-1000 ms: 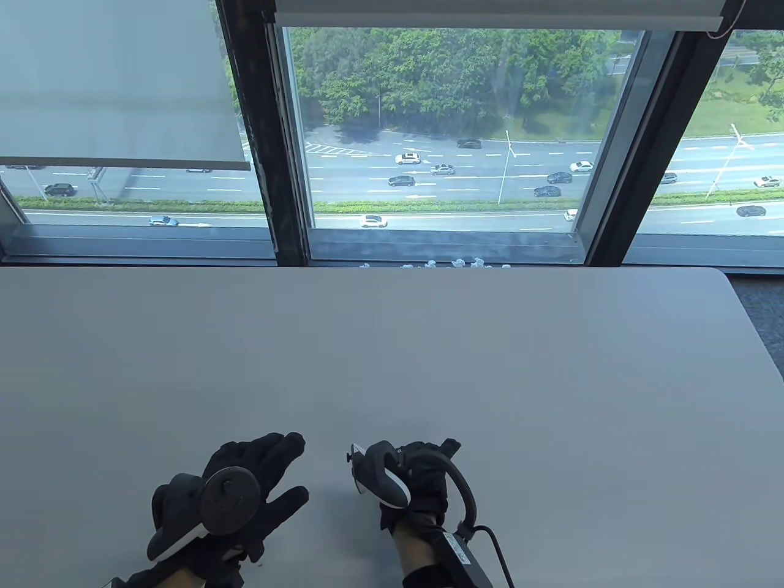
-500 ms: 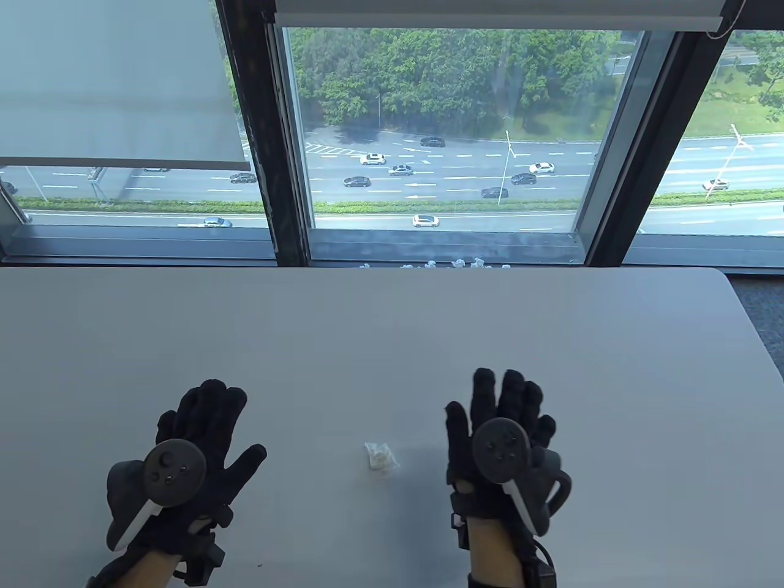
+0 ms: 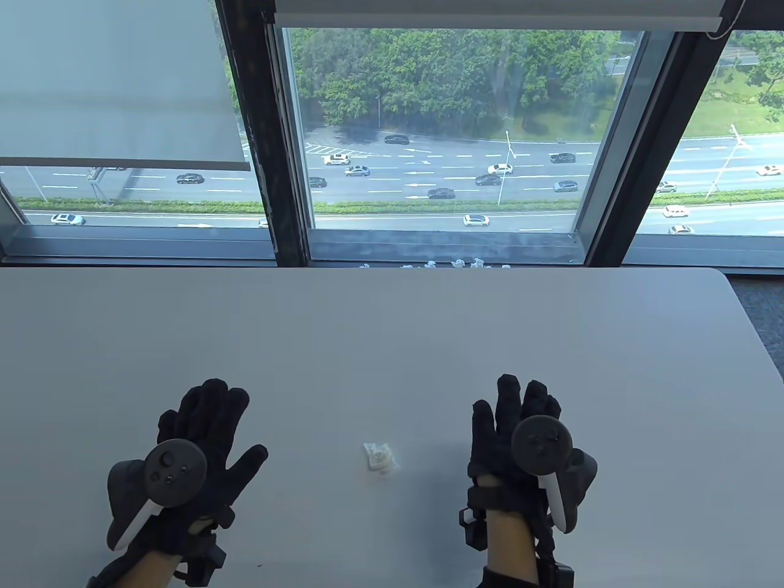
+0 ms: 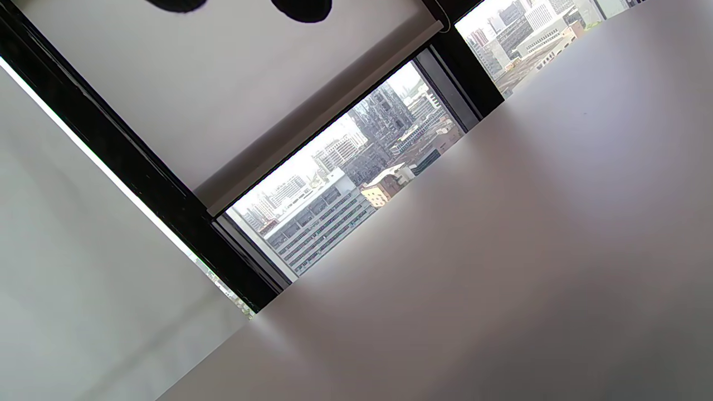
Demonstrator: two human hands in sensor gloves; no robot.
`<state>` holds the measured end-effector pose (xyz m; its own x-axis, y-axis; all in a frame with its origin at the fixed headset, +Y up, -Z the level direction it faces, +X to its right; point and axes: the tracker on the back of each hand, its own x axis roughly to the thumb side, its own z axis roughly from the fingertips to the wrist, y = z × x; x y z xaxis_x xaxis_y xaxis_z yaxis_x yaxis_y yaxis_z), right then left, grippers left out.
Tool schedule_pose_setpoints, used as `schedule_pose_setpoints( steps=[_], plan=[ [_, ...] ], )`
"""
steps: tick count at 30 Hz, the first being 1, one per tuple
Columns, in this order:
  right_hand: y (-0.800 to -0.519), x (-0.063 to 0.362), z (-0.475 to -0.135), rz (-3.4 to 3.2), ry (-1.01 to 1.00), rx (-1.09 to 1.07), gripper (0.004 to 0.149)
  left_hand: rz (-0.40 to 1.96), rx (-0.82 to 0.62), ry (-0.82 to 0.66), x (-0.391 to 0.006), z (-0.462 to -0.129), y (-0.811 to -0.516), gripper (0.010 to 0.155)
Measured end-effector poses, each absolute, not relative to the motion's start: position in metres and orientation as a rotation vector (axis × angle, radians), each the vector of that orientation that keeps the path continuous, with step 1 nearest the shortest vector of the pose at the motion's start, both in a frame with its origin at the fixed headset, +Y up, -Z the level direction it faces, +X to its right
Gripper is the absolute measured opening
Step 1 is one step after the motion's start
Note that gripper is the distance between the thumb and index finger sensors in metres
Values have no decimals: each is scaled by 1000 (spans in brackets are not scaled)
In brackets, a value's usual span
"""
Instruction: Squeeze kitchen paper into compact ball
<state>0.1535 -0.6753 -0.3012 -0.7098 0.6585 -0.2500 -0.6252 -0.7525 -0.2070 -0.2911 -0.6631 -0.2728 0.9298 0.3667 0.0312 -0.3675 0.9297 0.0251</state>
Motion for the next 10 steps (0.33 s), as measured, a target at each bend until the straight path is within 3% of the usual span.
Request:
schedule_pose_setpoints(
  steps=[10],
  plan=[
    [-679,148,-300,2394,-100,-379,68,406,48,-16,-295,-270,-665,83]
  ],
)
